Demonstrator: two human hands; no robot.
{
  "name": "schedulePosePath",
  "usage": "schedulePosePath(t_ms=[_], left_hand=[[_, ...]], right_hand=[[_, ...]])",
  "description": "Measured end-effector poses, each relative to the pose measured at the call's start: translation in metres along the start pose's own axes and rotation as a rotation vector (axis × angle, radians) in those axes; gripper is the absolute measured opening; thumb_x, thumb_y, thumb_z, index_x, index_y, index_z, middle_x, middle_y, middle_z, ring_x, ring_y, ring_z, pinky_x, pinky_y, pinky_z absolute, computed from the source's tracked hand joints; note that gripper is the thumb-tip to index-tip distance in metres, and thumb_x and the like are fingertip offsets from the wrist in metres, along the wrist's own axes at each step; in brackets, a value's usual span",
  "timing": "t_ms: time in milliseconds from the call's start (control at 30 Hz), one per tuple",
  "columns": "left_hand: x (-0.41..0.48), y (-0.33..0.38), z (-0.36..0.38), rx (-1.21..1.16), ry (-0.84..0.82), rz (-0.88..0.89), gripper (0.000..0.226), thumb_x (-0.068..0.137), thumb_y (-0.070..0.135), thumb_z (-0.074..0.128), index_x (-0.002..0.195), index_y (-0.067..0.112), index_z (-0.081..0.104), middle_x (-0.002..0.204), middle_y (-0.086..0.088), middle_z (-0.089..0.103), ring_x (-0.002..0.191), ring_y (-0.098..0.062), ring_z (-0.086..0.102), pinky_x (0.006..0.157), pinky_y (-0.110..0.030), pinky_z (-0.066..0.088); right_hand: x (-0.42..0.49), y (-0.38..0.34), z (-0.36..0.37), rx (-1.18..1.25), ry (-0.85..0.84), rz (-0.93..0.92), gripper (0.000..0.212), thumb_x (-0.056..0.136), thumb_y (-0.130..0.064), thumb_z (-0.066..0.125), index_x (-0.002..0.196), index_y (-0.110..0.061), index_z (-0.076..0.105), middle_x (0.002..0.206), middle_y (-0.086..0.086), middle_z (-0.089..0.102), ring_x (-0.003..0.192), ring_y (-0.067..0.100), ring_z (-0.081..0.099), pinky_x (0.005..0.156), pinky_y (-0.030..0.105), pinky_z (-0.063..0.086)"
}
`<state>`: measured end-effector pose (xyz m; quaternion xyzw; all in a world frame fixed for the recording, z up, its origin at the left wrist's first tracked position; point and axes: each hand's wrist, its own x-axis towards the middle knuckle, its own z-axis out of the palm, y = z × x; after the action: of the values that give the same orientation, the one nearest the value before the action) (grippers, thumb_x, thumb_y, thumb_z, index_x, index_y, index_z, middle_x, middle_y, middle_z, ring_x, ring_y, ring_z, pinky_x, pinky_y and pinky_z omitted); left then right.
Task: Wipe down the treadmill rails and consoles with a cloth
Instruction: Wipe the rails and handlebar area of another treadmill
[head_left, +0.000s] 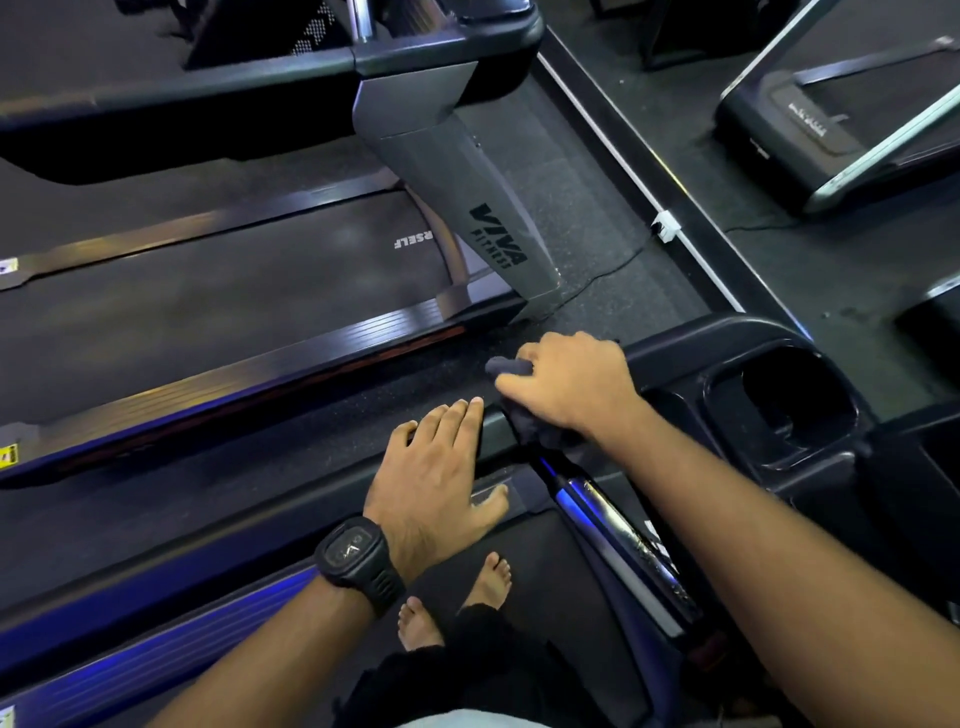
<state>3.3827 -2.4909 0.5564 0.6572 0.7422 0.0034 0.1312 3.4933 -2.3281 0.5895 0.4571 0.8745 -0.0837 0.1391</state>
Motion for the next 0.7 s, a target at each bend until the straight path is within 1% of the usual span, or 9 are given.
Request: schedulePosePath(t_ms=[67,100,267,300,433,500,600,633,700], left_hand=[[0.003,0.002,0.000,-0.013,-0.009,0.017,0.096,0.080,0.069,0.021,0.158,0.012,0.014,0.160,-0.003,0.029,0.146,-0.019,0.029,0.116,-0.043,0.029],[0.004,0.002,-0.001,-0.014,-0.007,0.019,0.097,0.080,0.070,0.020,0.158,0.013,0.013,0.161,-0.003,0.028,0.146,-0.019,0.028,0.117,-0.042,0.029],[0.004,0.004,-0.002,-0.007,-0.022,0.028,0.096,0.080,0.068,0.019,0.158,0.014,0.011,0.161,-0.002,0.026,0.147,-0.018,0.026,0.117,-0.043,0.028],[0.004,0.004,-0.002,-0.012,-0.024,0.032,0.096,0.080,0.068,0.020,0.158,0.013,0.012,0.161,-0.002,0.026,0.147,-0.019,0.026,0.117,-0.044,0.029],[0.010,0.007,-0.004,-0.015,-0.038,0.077,0.094,0.084,0.066,0.027,0.158,0.011,0.011,0.160,-0.004,0.027,0.146,-0.020,0.026,0.117,-0.044,0.029],[0.013,0.008,-0.005,-0.018,-0.036,0.088,0.094,0.083,0.065,0.029,0.157,0.009,0.015,0.159,-0.005,0.029,0.145,-0.021,0.028,0.115,-0.044,0.031],[0.015,0.006,-0.004,-0.032,-0.036,0.110,0.095,0.080,0.066,0.030,0.155,0.008,0.025,0.156,-0.006,0.037,0.142,-0.022,0.036,0.110,-0.044,0.037],[0.015,0.006,-0.004,-0.038,-0.034,0.110,0.095,0.079,0.066,0.030,0.155,0.008,0.026,0.155,-0.006,0.038,0.142,-0.022,0.036,0.110,-0.044,0.037],[0.017,0.005,-0.004,-0.049,-0.030,0.116,0.096,0.079,0.066,0.030,0.156,0.008,0.023,0.157,-0.006,0.035,0.144,-0.022,0.033,0.112,-0.044,0.035]], right_hand=[[0.020,-0.004,-0.010,-0.016,-0.173,0.047,0.058,0.087,-0.065,0.038,0.119,-0.029,0.069,0.125,0.004,0.067,0.117,0.031,0.059,0.087,0.043,0.039],[0.022,-0.004,-0.010,-0.012,-0.178,0.051,0.058,0.087,-0.065,0.038,0.120,-0.029,0.069,0.126,0.004,0.067,0.118,0.031,0.059,0.087,0.043,0.039],[-0.031,0.014,0.020,0.003,0.251,-0.020,0.063,0.078,-0.063,0.032,0.115,-0.031,0.071,0.118,-0.003,0.066,0.109,0.030,0.060,0.096,0.047,0.044],[-0.028,0.014,0.016,0.005,0.212,-0.018,0.060,0.079,-0.064,0.034,0.114,-0.031,0.071,0.117,-0.003,0.066,0.109,0.030,0.060,0.095,0.046,0.044],[0.027,0.012,-0.015,-0.010,-0.212,0.129,0.057,0.087,-0.066,0.041,0.120,-0.029,0.070,0.125,0.003,0.067,0.118,0.030,0.060,0.085,0.041,0.038],[0.028,0.018,-0.014,-0.011,-0.171,0.132,0.055,0.087,-0.065,0.040,0.117,-0.031,0.070,0.125,0.003,0.067,0.117,0.031,0.060,0.087,0.041,0.039],[-0.013,0.021,0.004,-0.062,0.119,0.065,0.060,0.082,-0.065,0.031,0.117,-0.034,0.069,0.122,-0.003,0.066,0.114,0.029,0.058,0.097,0.043,0.043],[-0.017,0.021,0.008,-0.057,0.144,0.046,0.062,0.081,-0.066,0.030,0.116,-0.035,0.070,0.121,-0.004,0.066,0.114,0.028,0.058,0.098,0.043,0.043],[0.002,0.020,-0.005,-0.009,0.003,0.089,0.054,0.085,-0.067,0.038,0.112,-0.034,0.071,0.118,-0.002,0.067,0.114,0.029,0.059,0.089,0.040,0.042]])
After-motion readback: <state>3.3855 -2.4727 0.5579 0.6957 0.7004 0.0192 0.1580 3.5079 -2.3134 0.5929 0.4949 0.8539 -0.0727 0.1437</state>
